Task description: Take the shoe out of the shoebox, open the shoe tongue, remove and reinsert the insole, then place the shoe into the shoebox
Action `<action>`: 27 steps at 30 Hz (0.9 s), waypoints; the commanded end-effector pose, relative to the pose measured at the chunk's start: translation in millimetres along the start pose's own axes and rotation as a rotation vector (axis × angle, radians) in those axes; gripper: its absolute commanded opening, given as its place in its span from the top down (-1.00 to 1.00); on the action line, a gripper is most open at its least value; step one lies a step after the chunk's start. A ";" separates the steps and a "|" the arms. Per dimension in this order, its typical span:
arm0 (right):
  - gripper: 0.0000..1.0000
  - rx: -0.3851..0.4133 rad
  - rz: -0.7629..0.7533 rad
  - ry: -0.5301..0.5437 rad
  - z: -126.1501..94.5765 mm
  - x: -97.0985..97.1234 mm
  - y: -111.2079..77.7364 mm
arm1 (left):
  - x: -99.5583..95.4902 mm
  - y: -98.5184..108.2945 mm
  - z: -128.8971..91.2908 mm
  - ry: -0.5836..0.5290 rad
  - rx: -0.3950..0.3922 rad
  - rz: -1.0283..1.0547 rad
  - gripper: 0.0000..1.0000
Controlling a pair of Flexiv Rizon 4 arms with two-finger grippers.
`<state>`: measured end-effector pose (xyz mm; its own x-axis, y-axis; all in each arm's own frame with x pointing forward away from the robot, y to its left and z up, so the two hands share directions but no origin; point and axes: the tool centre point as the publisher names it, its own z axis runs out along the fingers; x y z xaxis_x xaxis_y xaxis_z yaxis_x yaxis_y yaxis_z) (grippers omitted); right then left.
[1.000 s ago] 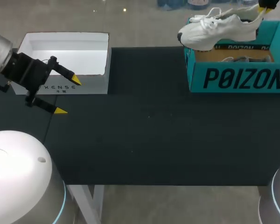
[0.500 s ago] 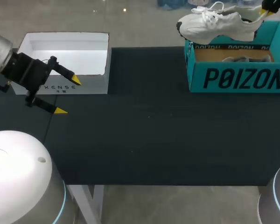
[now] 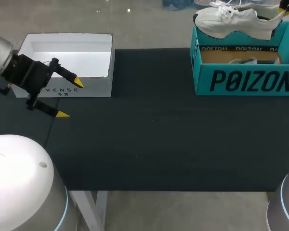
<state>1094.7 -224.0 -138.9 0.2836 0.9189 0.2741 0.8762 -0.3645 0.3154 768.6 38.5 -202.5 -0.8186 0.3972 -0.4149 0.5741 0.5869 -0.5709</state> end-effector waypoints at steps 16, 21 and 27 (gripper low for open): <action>1.00 -0.009 0.096 -0.085 89.5 -61.9 63.0 | 0.4 -0.5 -0.3 0.003 -0.004 0.000 -1.00; 1.00 -0.018 0.075 -0.089 109.4 -70.3 63.4 | 0.4 -0.5 -0.3 0.003 -0.004 0.000 -1.00; 1.00 -0.009 0.055 -0.106 127.2 -74.4 57.1 | 0.4 -0.5 -0.3 0.003 -0.004 0.000 -1.00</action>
<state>1167.8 -296.1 -251.2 0.3711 0.9086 0.1917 0.8555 -0.4148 0.3099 768.6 38.5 -202.5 -0.8186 0.3972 -0.4149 0.5741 0.5869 -0.5709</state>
